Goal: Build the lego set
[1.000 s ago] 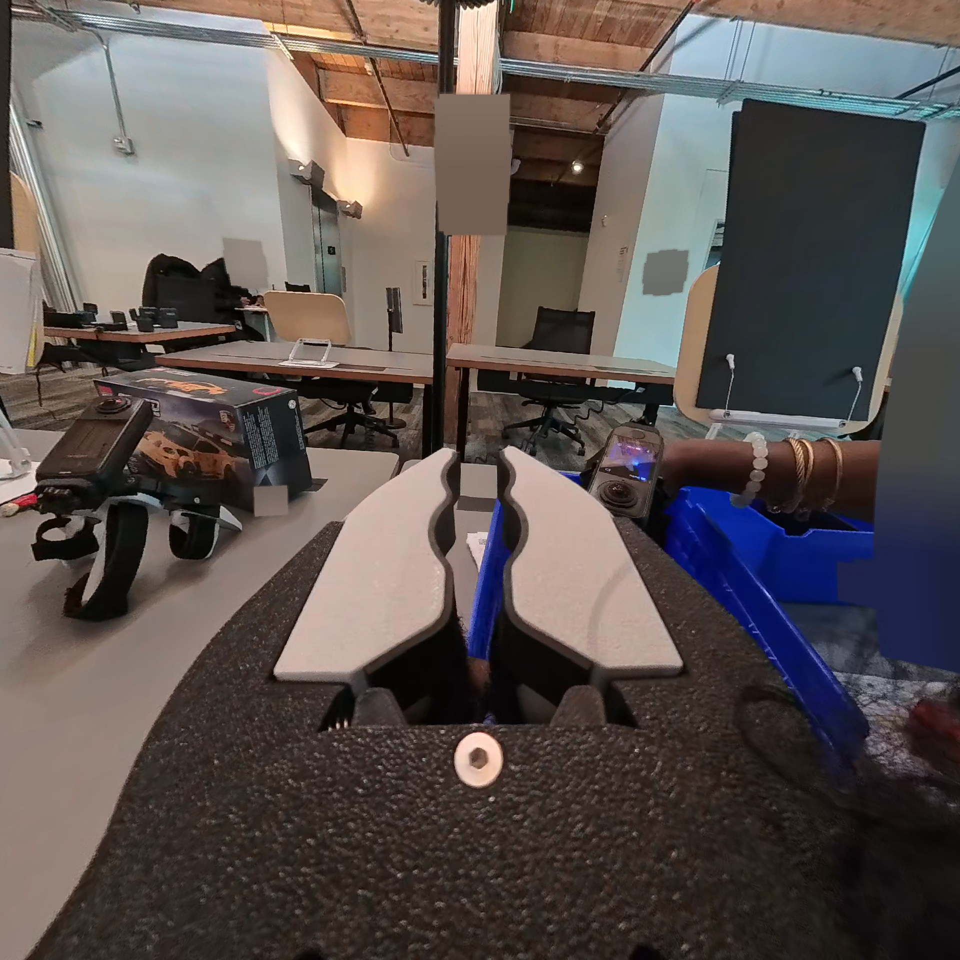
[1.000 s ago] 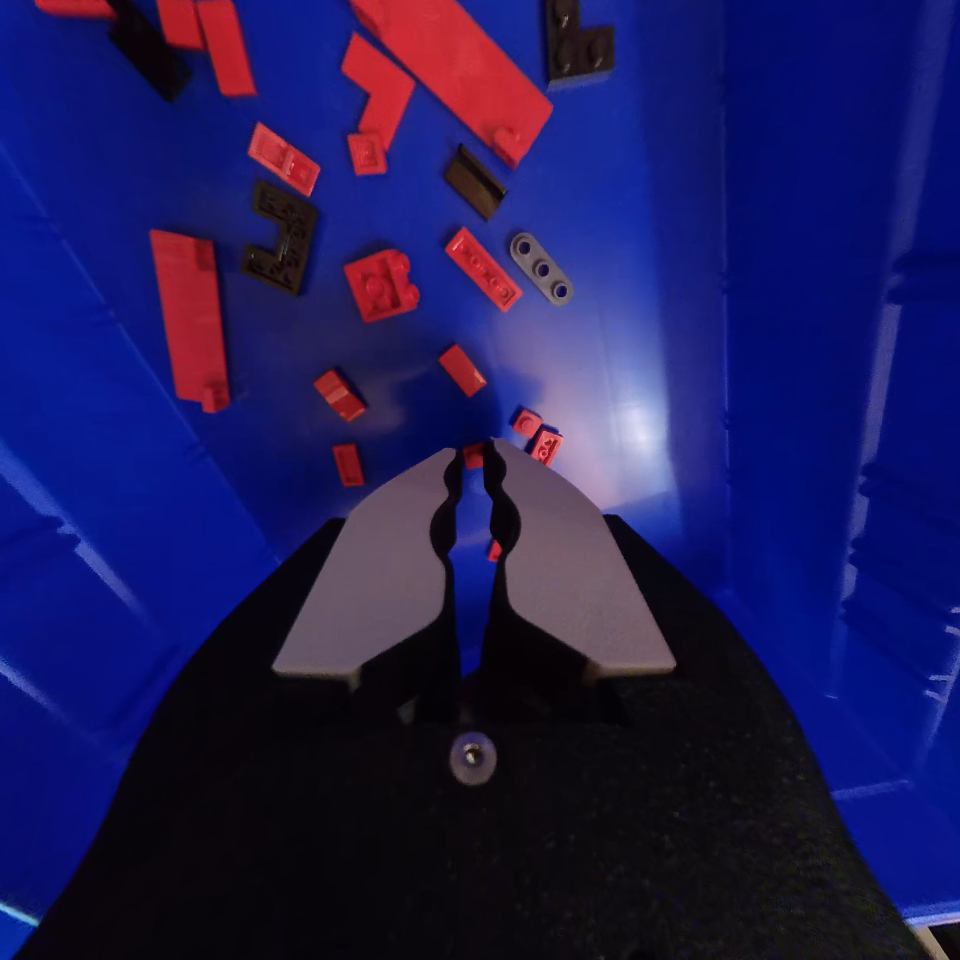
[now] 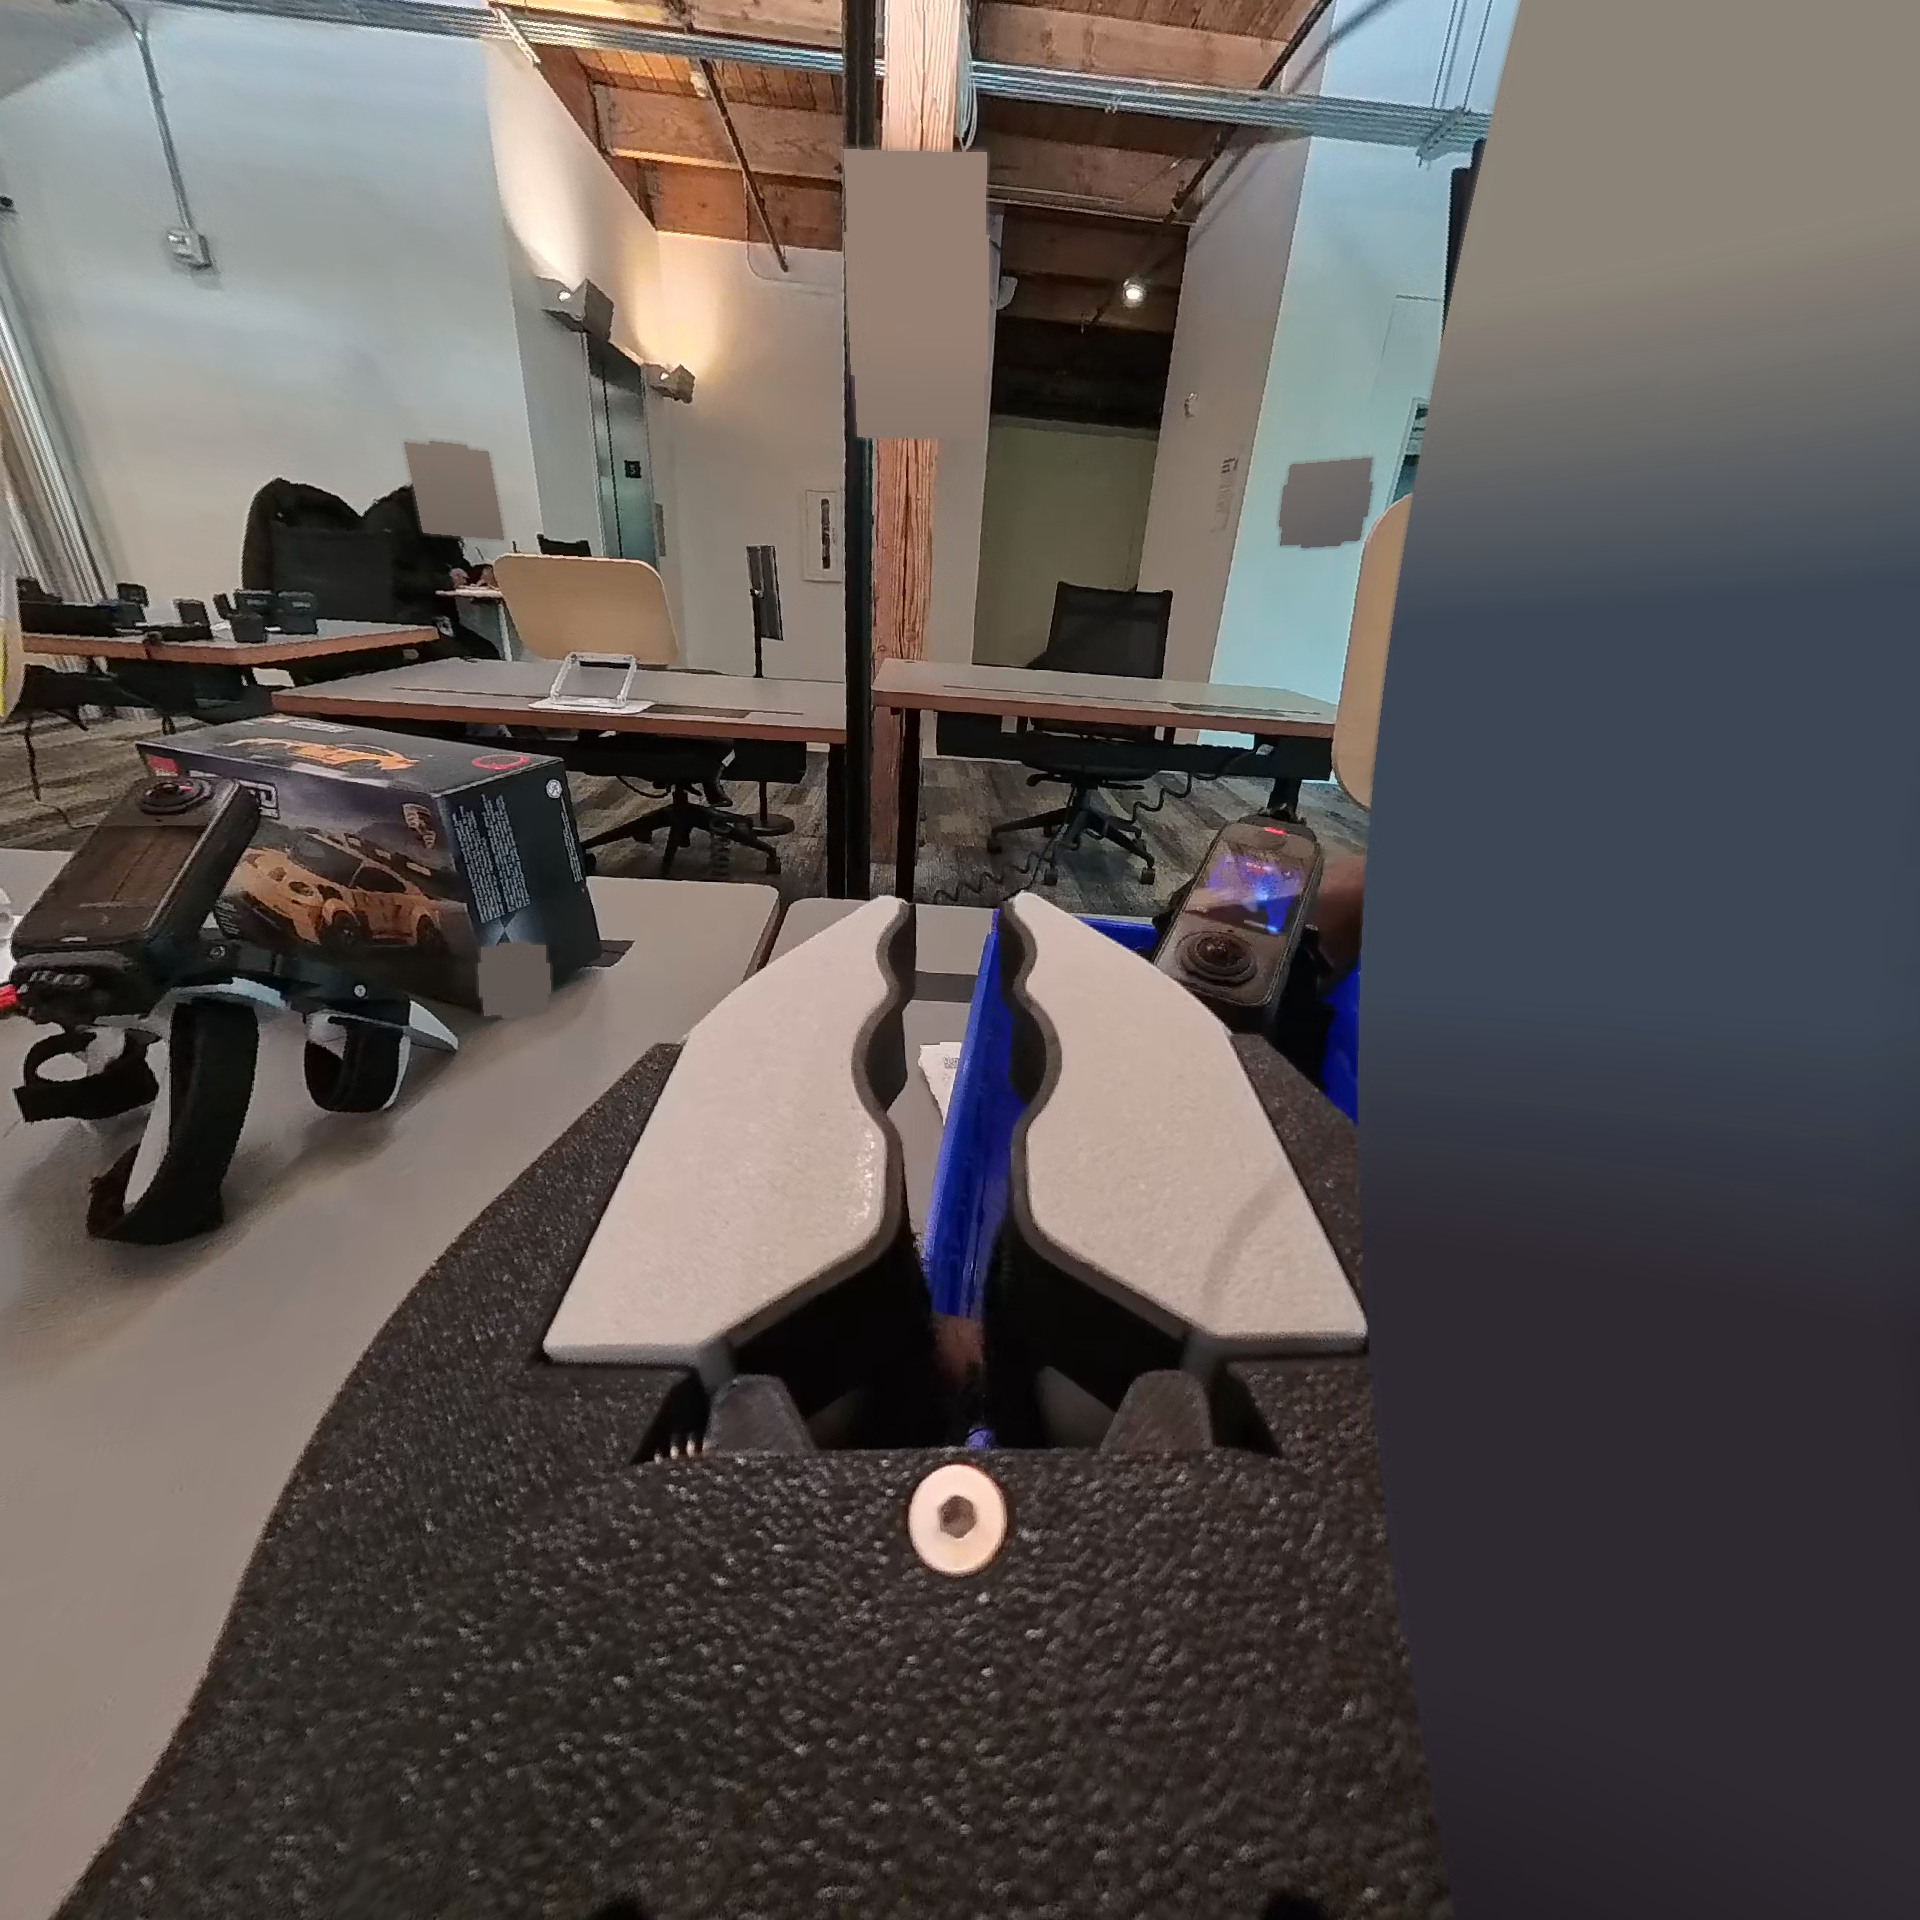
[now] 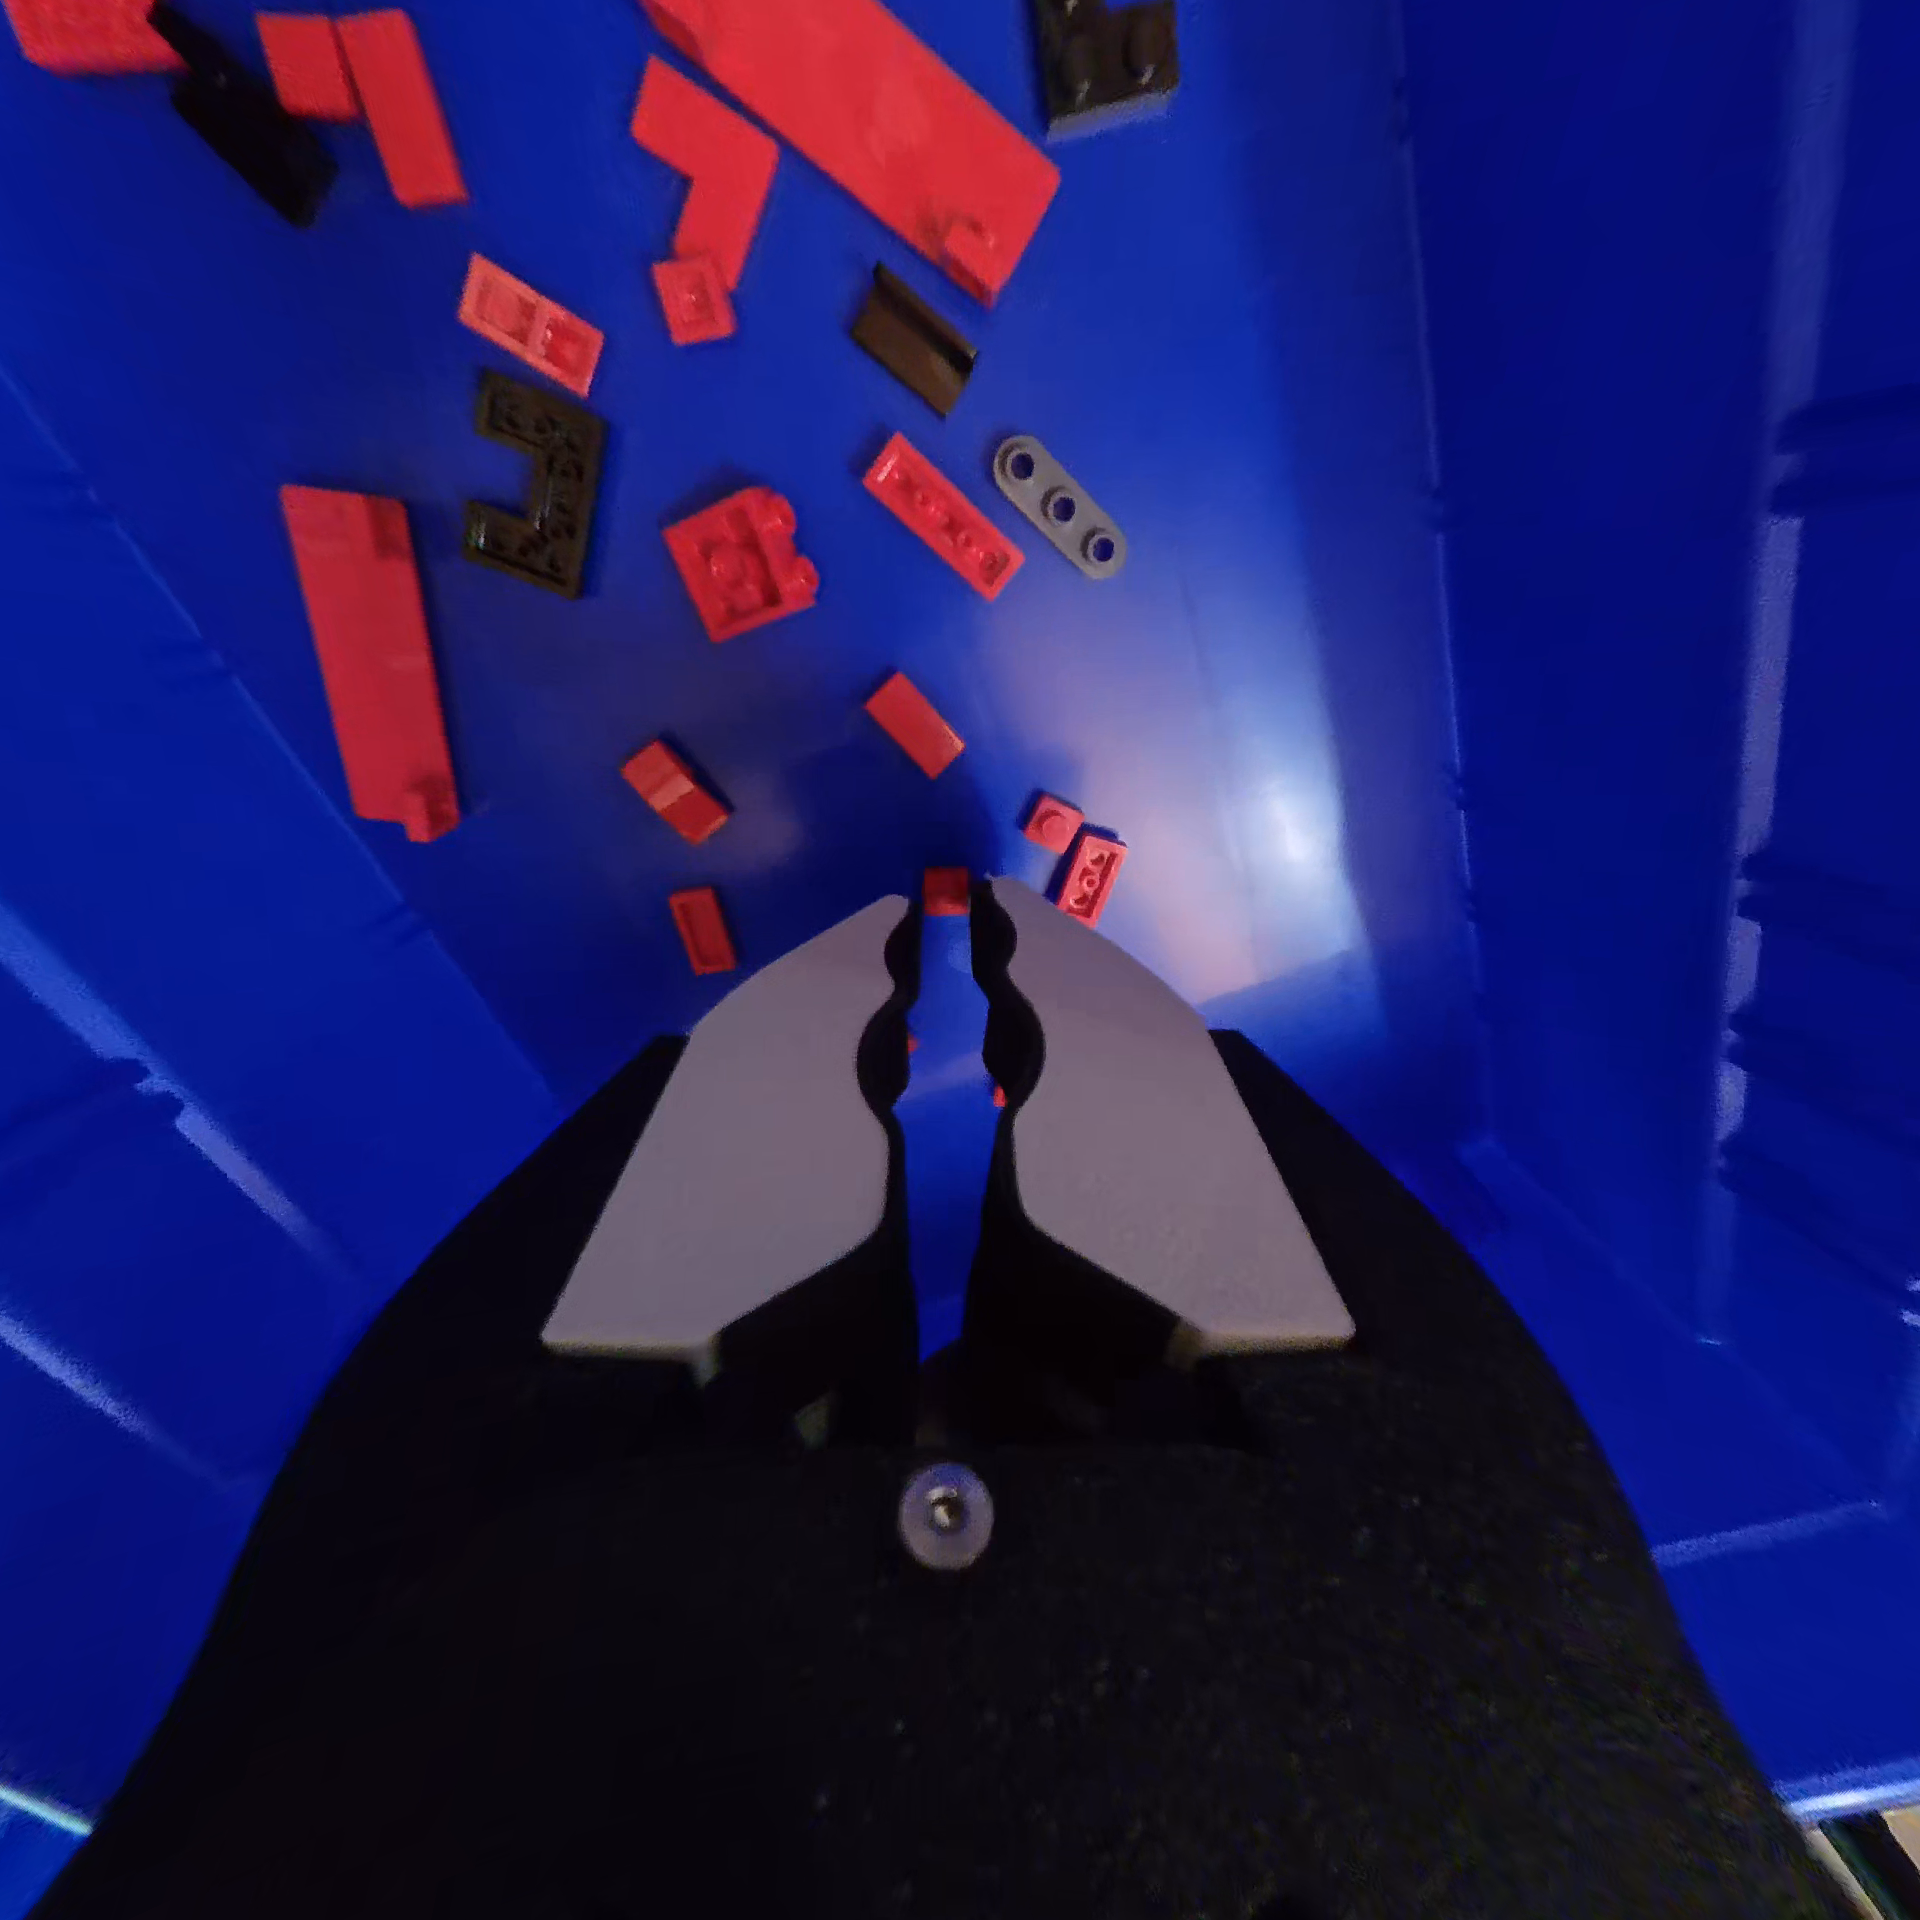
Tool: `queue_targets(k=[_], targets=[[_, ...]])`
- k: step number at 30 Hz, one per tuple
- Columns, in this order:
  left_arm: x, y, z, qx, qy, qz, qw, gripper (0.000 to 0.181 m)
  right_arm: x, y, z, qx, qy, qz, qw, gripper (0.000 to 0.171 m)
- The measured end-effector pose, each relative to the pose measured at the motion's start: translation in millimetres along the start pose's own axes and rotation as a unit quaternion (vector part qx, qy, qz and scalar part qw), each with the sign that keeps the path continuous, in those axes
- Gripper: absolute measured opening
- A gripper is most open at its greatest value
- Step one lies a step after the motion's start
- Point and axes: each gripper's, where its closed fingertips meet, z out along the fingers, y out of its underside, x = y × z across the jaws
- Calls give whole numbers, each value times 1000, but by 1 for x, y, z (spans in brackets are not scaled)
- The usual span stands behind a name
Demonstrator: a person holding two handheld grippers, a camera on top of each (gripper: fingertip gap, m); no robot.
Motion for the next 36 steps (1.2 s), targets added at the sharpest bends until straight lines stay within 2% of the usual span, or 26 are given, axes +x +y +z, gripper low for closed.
queue_targets(k=[10, 15, 18, 20, 23, 27, 30, 36], targets=[[2, 0, 0, -3, 3, 4, 1000, 14, -5, -8, -7, 31, 12, 18, 999, 4], [3, 0, 1, -3, 2, 4, 1000, 14, -32, -10, -68, 85, 69, 72, 991, 4], [5, 3, 4, -11, 5, 7, 1000, 14, -71, 6, -108, 101, 105, 127, 981, 4], [7, 3, 5, -14, 6, 10, 1000, 14, -108, 23, -119, 101, 108, 174, 974, 4], [10, 4, 8, -18, 9, 13, 1000, 14, -164, 51, -99, 68, 83, 249, 962, 4], [15, 4, 9, -24, 13, 22, 999, 15, -217, 87, -39, -3, 44, 341, 939, 4], [17, 2, 8, -25, 13, 29, 999, 15, -236, 100, -12, -37, 34, 377, 925, 4], [16, 1, 6, -20, 11, 26, 999, 15, -235, 99, -11, -27, 49, 390, 919, 8]])
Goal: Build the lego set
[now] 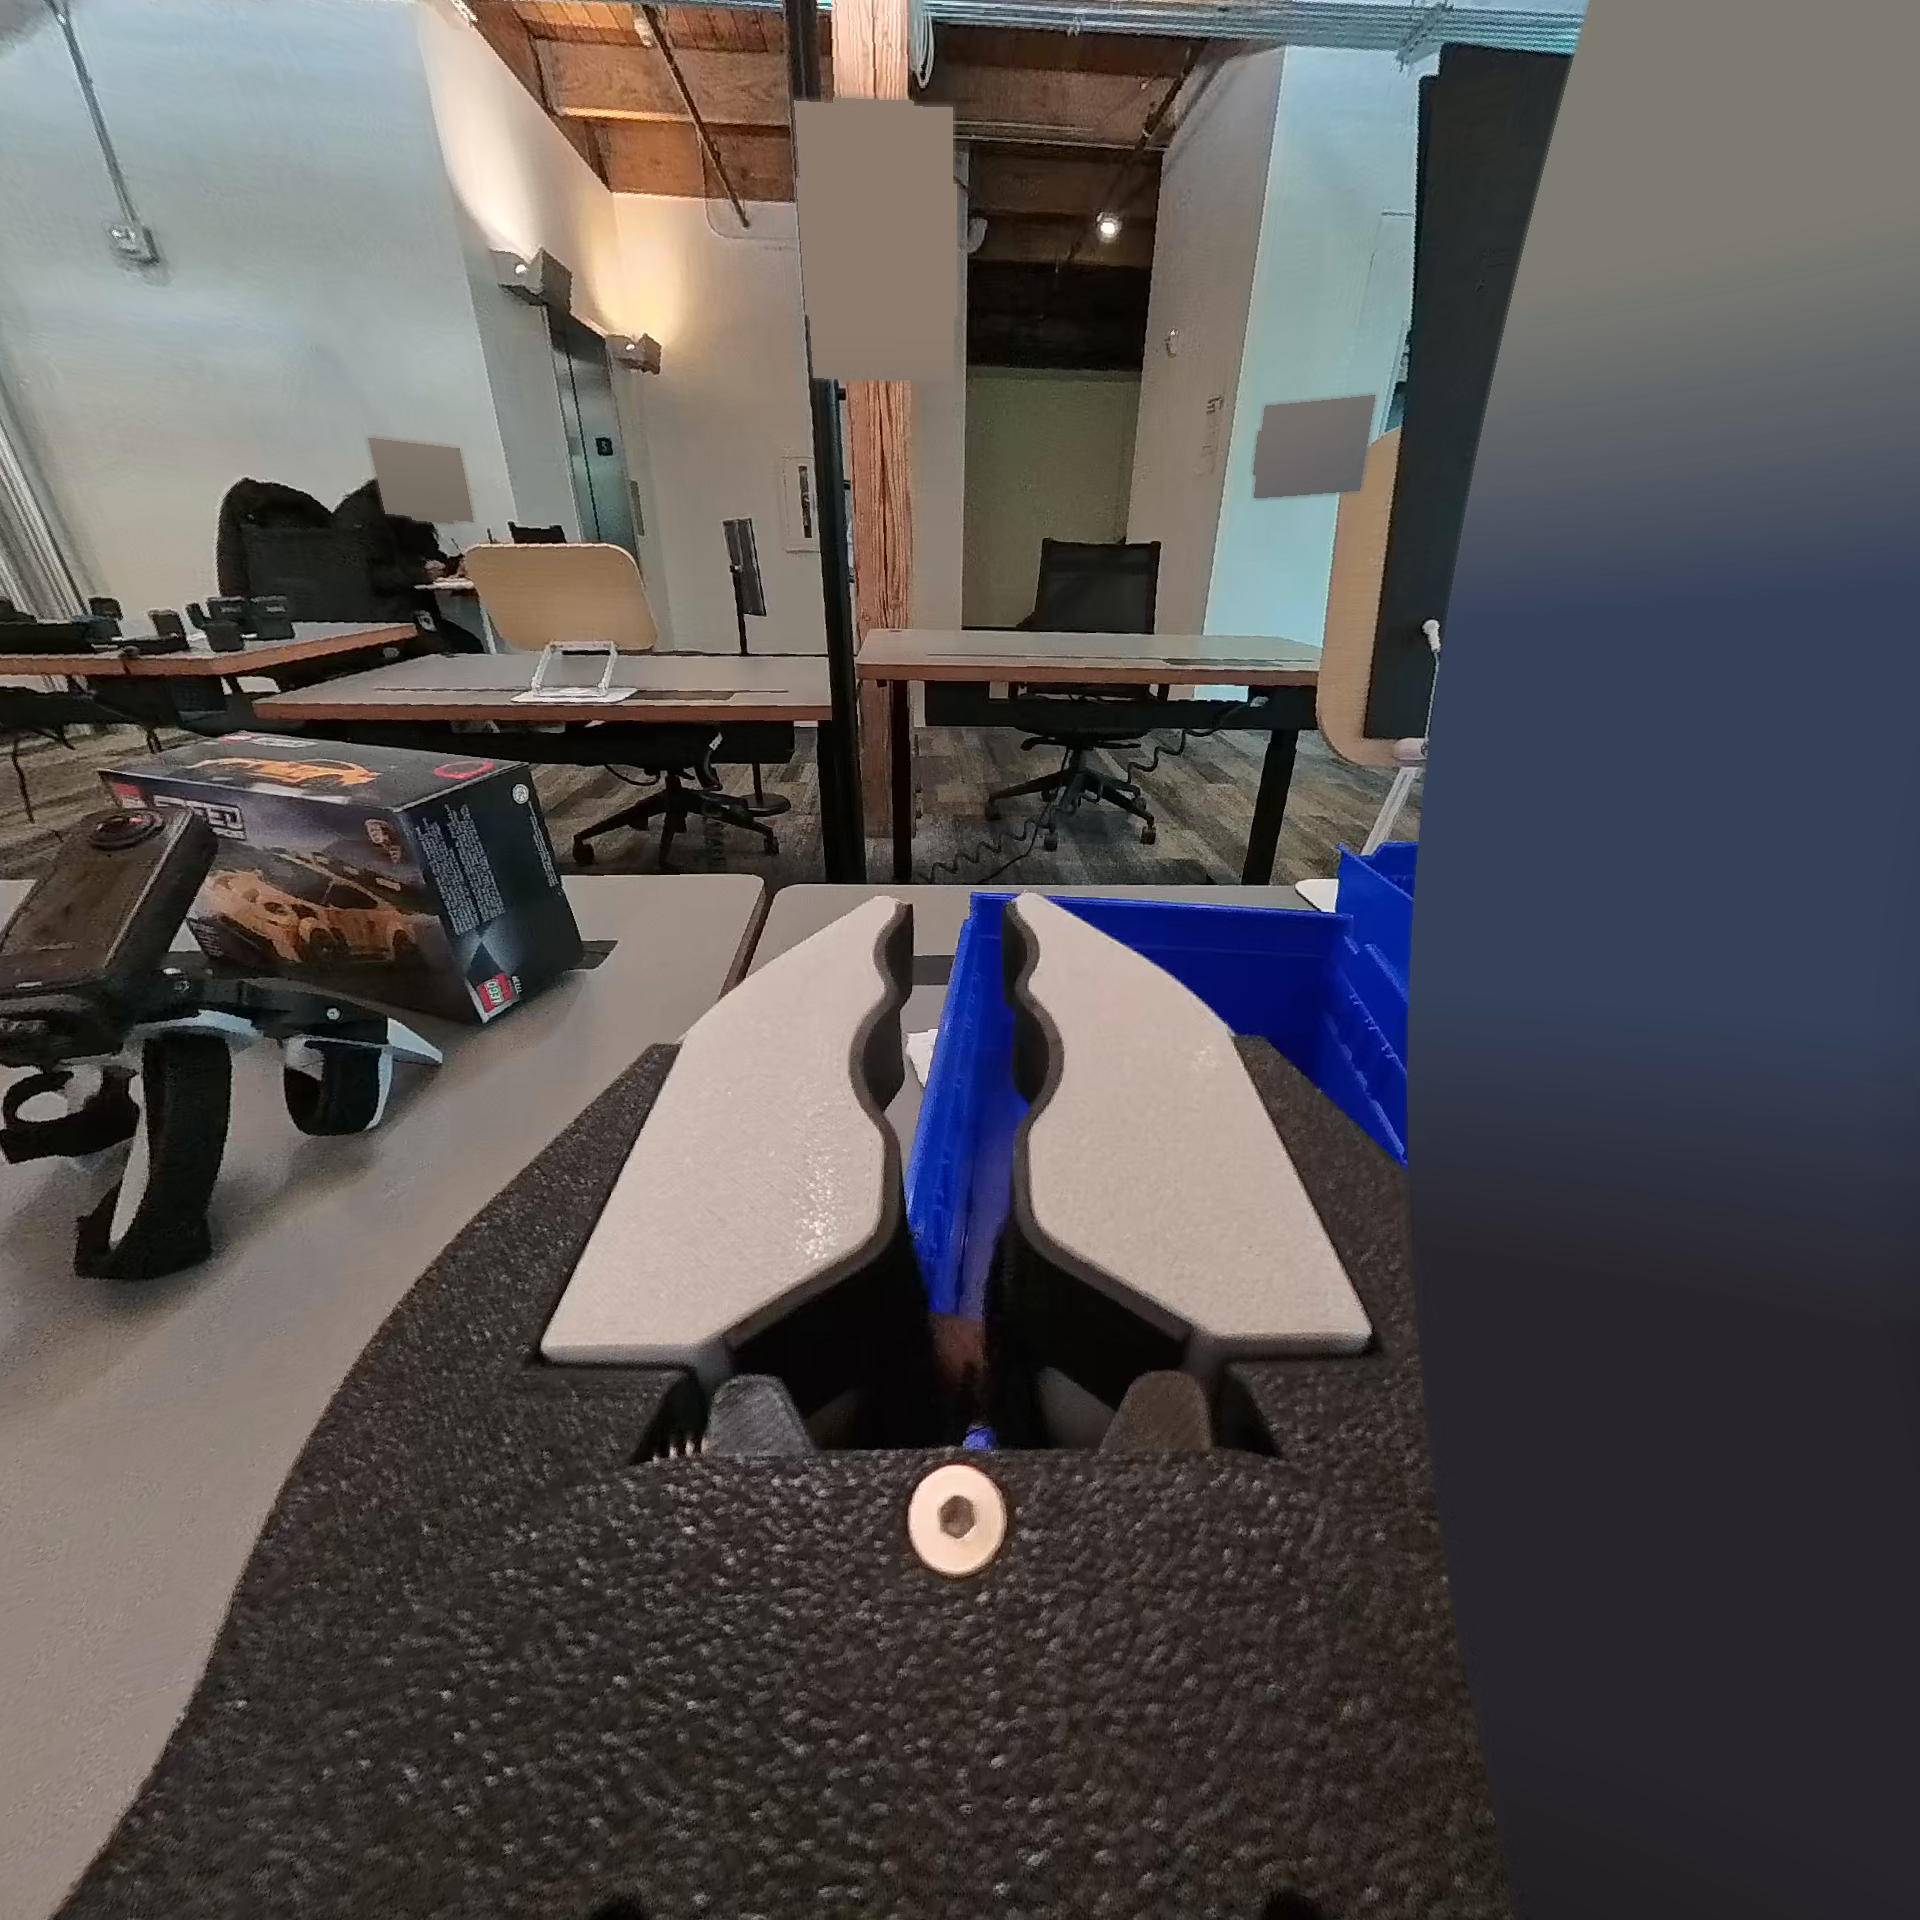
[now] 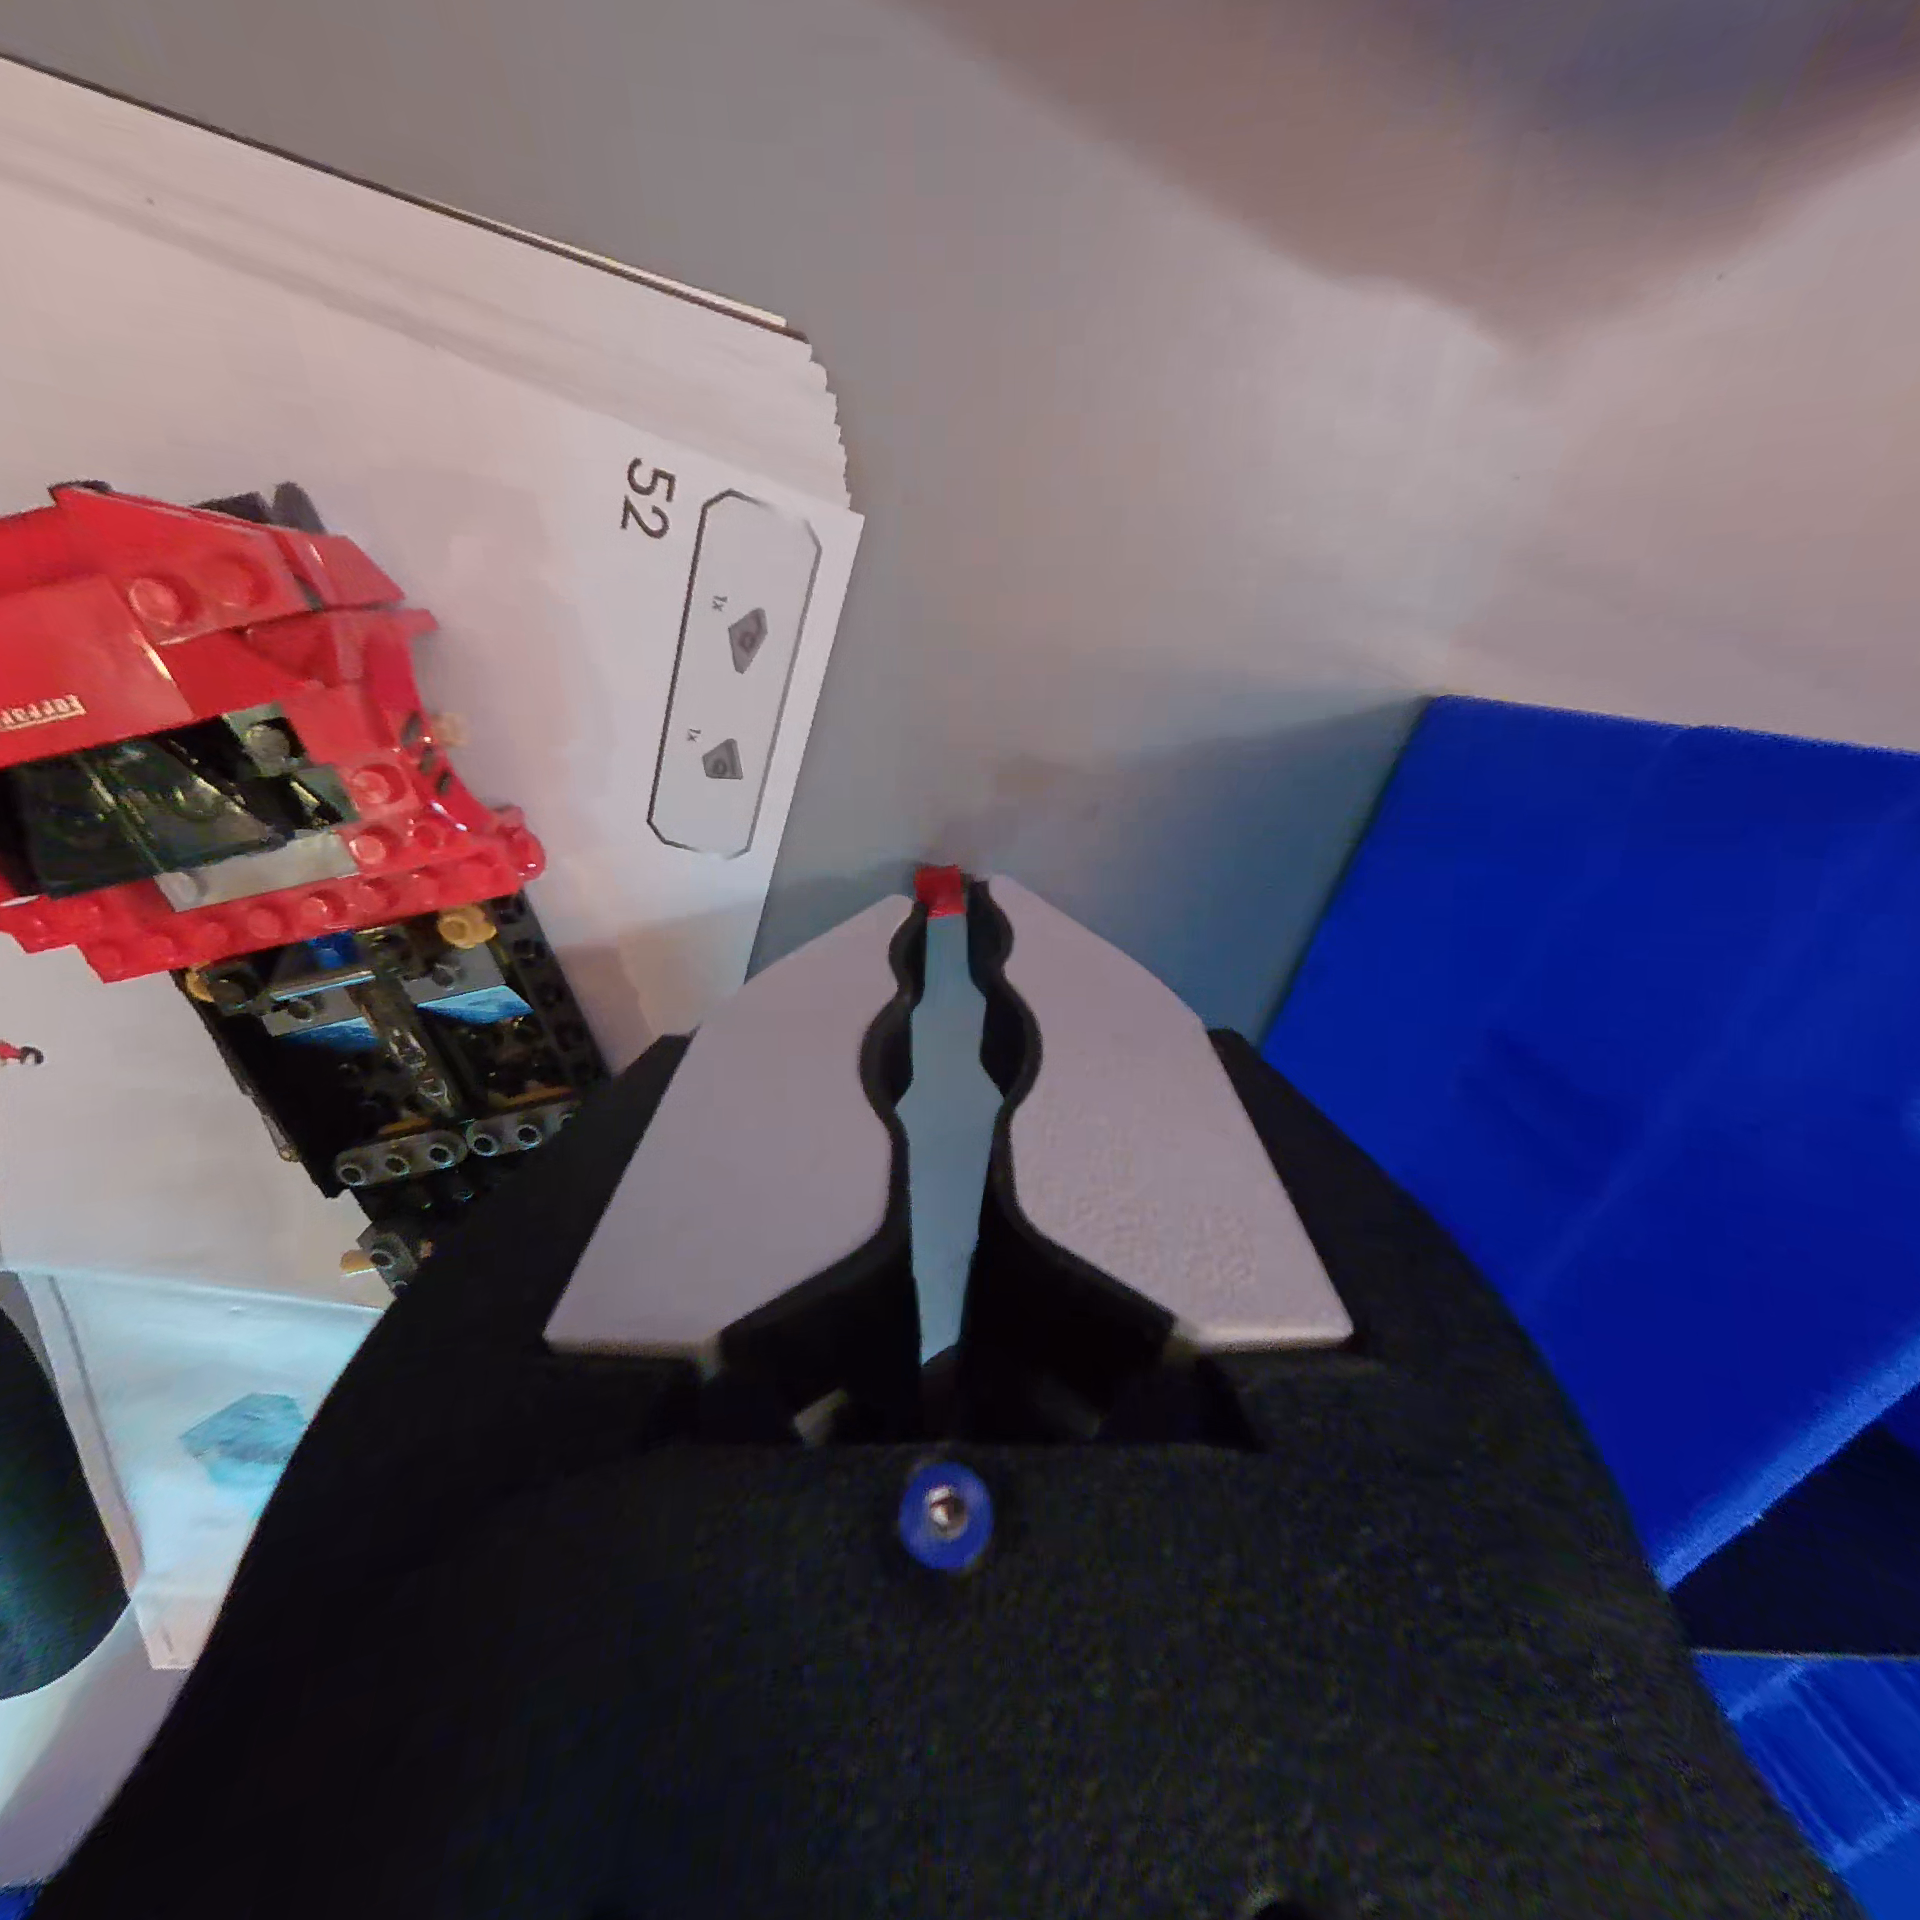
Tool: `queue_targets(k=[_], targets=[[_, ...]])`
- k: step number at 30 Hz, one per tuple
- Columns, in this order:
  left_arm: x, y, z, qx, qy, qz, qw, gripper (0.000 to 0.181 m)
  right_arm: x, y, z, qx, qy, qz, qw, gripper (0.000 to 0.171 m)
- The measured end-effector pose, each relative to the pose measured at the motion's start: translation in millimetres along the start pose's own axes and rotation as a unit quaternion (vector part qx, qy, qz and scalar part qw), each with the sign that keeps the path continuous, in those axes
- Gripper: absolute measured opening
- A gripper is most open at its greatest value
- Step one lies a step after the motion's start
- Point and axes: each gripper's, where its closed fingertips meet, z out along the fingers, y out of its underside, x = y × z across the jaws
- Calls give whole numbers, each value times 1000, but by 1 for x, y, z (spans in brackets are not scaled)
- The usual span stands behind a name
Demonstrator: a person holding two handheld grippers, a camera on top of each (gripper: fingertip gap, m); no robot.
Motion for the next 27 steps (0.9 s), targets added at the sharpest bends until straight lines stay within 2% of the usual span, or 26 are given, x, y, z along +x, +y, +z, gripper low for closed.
queue_targets(k=[15, 20, 27], targets=[[-1, 2, 1, -3, 1, -1, 1000, 15, -2, 4, 0, 3, -13, -9, 1000, 24], [-2, 2, 0, -2, 0, -1, 1000, 15, -2, 4, 0, 10, 12, -32, 999, 33], [-3, 3, 1, -4, -1, -2, 1000, 15, 2, 8, -3, 35, 74, -54, 995, 35]])
